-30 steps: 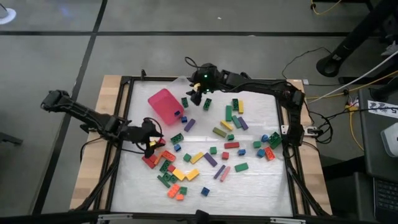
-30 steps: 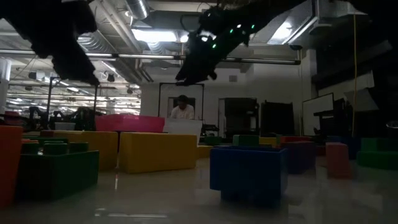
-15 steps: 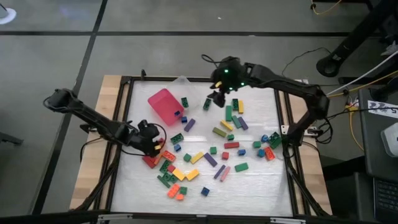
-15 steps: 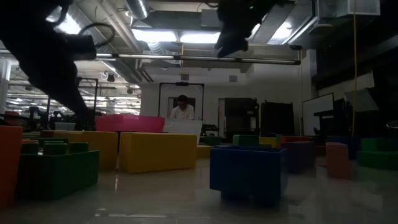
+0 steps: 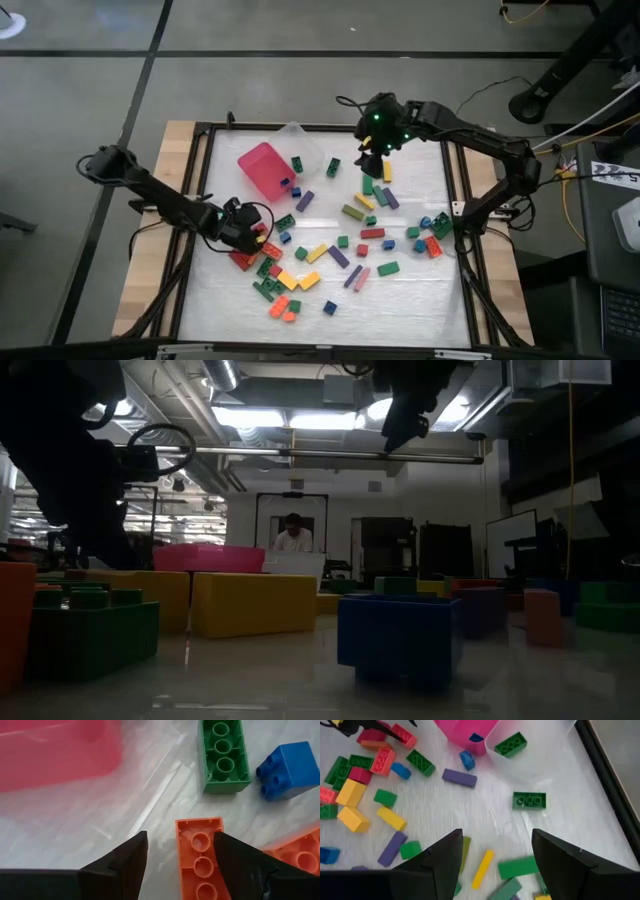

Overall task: Sort blocks by size
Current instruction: Put the big orange game piece into the white bin

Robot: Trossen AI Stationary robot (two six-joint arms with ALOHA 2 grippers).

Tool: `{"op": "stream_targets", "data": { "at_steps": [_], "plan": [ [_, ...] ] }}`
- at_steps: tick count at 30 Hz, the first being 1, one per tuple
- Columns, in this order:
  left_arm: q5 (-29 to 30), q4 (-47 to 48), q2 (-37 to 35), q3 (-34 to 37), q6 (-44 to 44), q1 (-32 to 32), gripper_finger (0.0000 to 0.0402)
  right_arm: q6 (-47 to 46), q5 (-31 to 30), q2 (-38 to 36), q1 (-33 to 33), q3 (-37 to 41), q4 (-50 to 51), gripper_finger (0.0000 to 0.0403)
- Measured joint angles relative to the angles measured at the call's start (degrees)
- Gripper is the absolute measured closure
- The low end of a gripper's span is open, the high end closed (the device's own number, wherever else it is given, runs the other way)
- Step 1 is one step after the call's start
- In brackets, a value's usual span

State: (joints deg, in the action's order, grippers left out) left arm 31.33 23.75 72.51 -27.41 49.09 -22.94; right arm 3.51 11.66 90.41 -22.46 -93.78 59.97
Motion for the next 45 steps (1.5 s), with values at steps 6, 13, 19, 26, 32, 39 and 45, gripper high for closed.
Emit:
{"op": "stream_targets", "data": {
  "at_steps": [6,13,19,26,32,39,45],
  "plan": [
    [0.39,-1.14,2.66,-0.08,-0.06,0.00,0.0188,-0.28,-0.04,0.00,1.44,0.00,1.76,0.0166],
    [0.40,-1.27,3.19,-0.12,-1.06,0.15,0.0191,-0.22,-0.08,0.00,5.53,0.00,1.17,0.0166],
    [-0.02,-1.21,3.21,-0.08,-1.12,0.52,0.0258,-0.20,-0.50,0.00,9.38,0.00,1.15,0.0166],
    [0.05,-4.00,3.18,-0.01,-3.96,1.63,0.0357,0.34,-0.55,0.00,11.34,0.00,3.43,0.0166],
    [-0.73,-6.44,0.35,0.01,-5.80,3.12,0.0369,4.46,-2.56,0.02,11.23,0.00,6.84,0.0166],
    [-0.43,-6.77,-6.33,-2.49,-10.64,5.31,0.0397,7.52,-5.18,0.04,11.23,0.00,9.07,0.0166],
    [-1.19,-6.81,-11.21,-3.42,-13.66,5.88,0.0384,7.52,-5.16,0.06,11.19,0.00,9.06,0.0166]
  ]
}}
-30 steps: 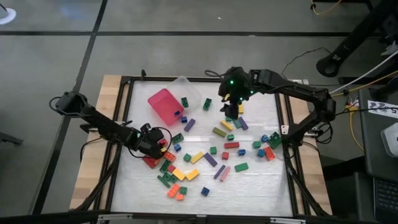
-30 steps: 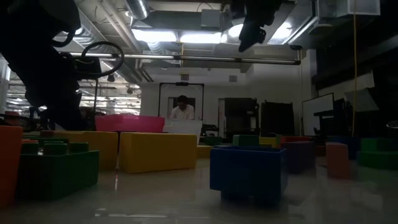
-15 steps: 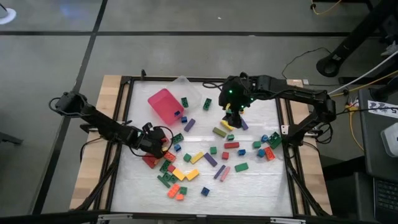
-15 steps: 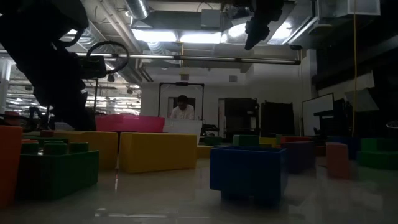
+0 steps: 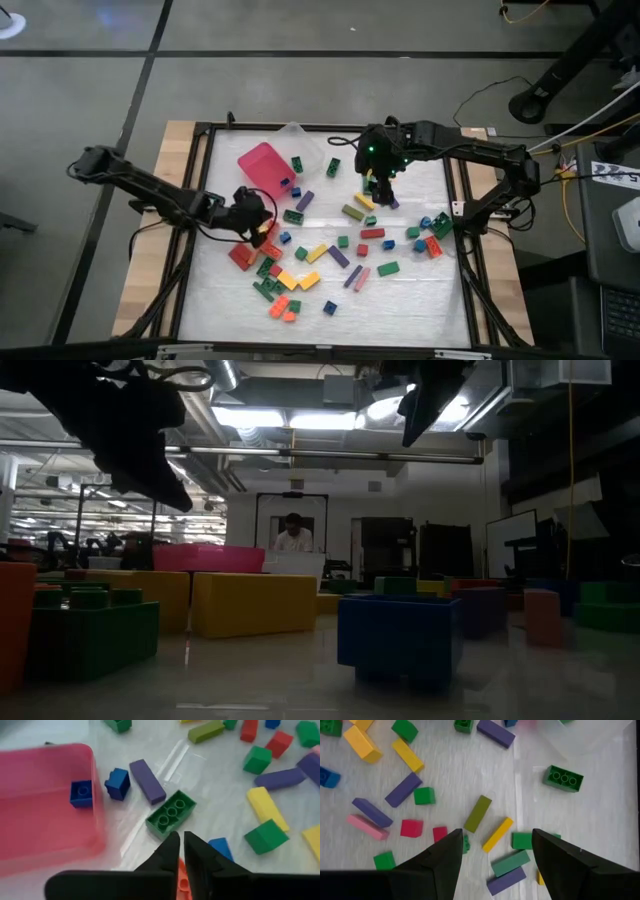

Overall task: Sort blocks by size
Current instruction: Put the big orange game piece into the white bin

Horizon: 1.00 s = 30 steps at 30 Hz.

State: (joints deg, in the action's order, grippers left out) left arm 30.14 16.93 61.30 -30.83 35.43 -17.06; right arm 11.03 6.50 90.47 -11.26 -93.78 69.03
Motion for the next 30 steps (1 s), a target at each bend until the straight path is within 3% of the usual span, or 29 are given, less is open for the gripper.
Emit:
{"op": "stream_targets", "data": {
  "at_steps": [7,12,18,24,30],
  "plan": [
    [-4.15,0.72,0.38,0.02,7.32,-0.02,0.0337,-0.02,0.07,0.00,0.00,0.00,-0.02,0.0166],
    [-4.54,2.76,1.70,0.02,15.55,-0.02,0.0269,-0.02,0.16,0.00,0.00,0.02,-0.04,0.0166],
    [-4.53,2.38,5.03,0.02,19.48,-0.02,0.0201,-0.04,3.23,0.00,0.02,0.02,-0.08,0.0166],
    [-5.18,0.56,9.58,0.02,19.73,-0.02,0.0176,1.11,9.46,0.00,0.04,2.17,-0.41,0.0166],
    [-5.52,-0.25,13.00,0.02,20.02,-0.02,0.0174,1.64,10.08,0.05,0.04,7.18,-3.36,0.0166]
  ]
}}
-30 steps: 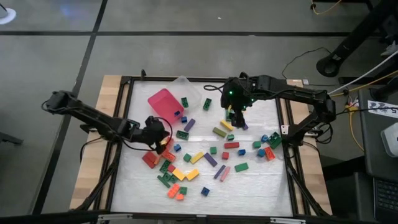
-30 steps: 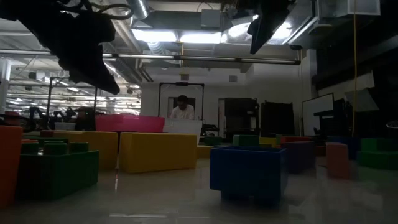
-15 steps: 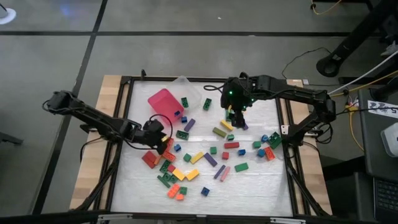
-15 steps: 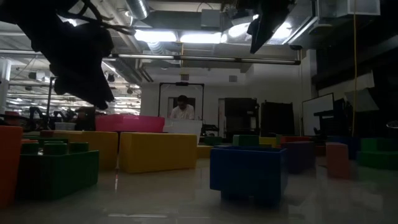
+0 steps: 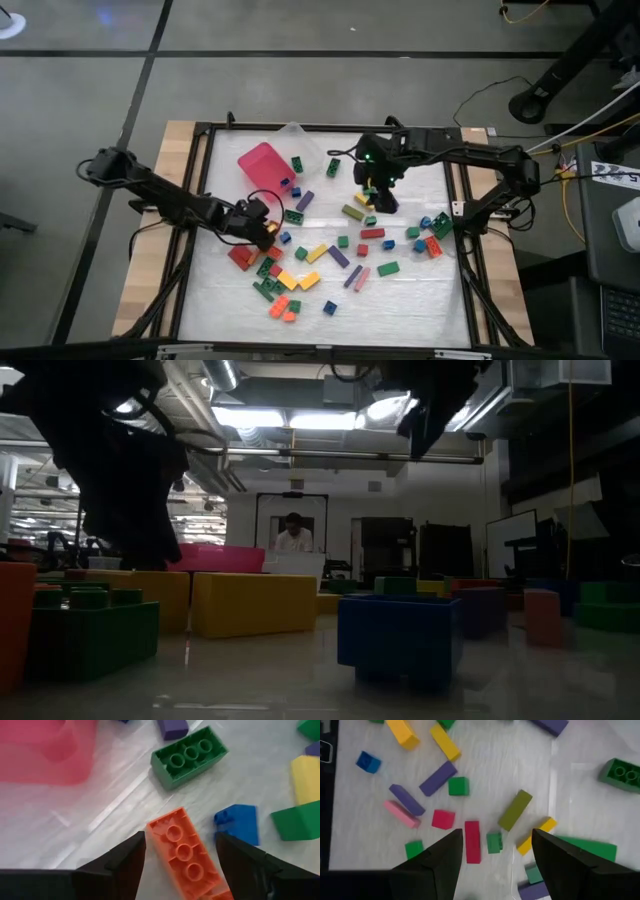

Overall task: Sort blocks by size
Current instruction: Put the big orange game piece into the white bin

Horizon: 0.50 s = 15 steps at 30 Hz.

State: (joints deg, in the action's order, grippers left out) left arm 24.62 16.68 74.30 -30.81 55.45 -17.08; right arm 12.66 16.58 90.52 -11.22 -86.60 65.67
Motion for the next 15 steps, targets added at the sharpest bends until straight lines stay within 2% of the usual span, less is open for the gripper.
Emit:
{"op": "stream_targets", "data": {
  "at_steps": [8,15],
  "plan": [
    [-0.07,-4.49,3.57,0.00,0.19,0.00,0.0170,0.05,0.02,0.00,0.00,6.12,-4.43,0.0166],
    [-0.08,-4.13,7.98,0.00,-0.02,-0.01,0.0169,-0.24,0.02,0.00,0.00,11.02,-10.76,0.0166]
  ]
}}
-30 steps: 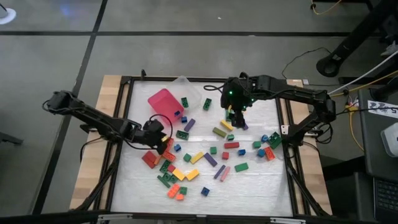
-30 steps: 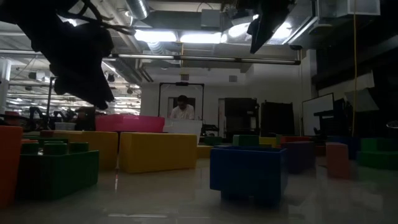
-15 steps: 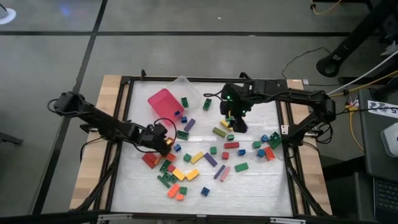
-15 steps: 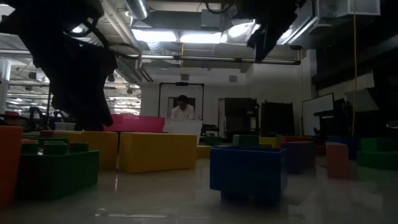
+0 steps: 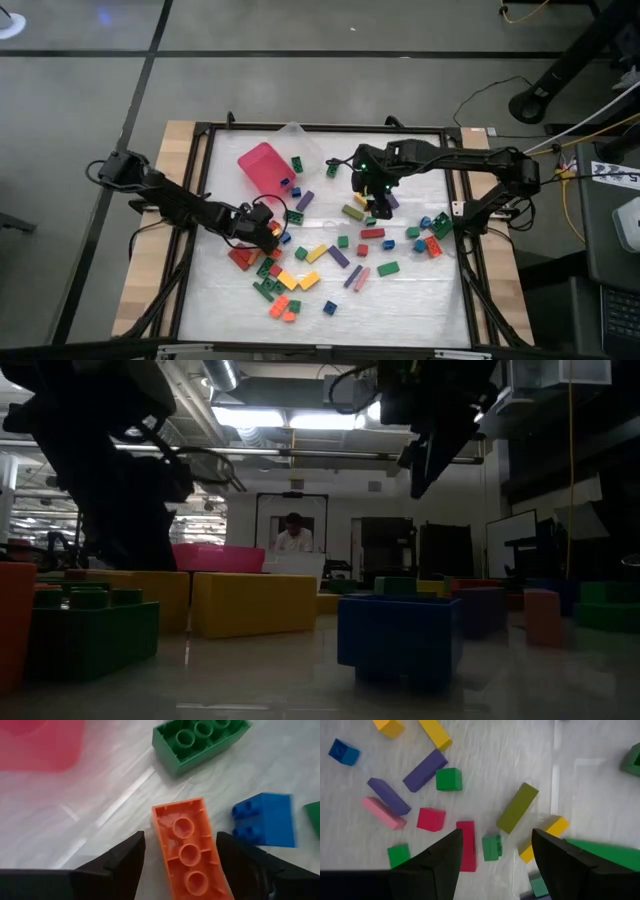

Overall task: Sort blocks by size
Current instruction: Put the big orange game piece into the white bin

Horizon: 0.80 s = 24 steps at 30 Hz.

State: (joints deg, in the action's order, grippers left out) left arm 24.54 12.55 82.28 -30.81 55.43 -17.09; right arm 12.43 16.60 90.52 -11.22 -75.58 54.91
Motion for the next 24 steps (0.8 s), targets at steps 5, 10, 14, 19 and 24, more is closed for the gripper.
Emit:
{"op": "stream_targets", "data": {
  "at_steps": [5,10,14,19,24],
  "plan": [
    [0.49,-0.16,1.71,-0.17,-3.92,-0.06,0.0174,-0.09,2.26,0.00,0.02,4.73,-10.19,0.0166],
    [0.36,0.30,1.29,-0.08,-7.65,0.01,0.0224,-0.09,4.52,0.00,1.53,11.43,-26.62,0.0166],
    [-0.41,0.26,0.01,0.00,-10.77,0.05,0.0281,0.04,4.61,0.31,4.36,16.00,-39.21,0.0166],
    [-0.59,-0.07,-3.80,0.00,-11.19,0.30,0.0281,0.06,3.63,1.35,8.05,18.40,-49.31,0.0166],
    [-0.38,-3.35,-10.00,0.00,-13.02,1.34,0.0281,-4.45,-1.77,4.03,11.54,18.65,-54.87,0.0166]
  ]
}}
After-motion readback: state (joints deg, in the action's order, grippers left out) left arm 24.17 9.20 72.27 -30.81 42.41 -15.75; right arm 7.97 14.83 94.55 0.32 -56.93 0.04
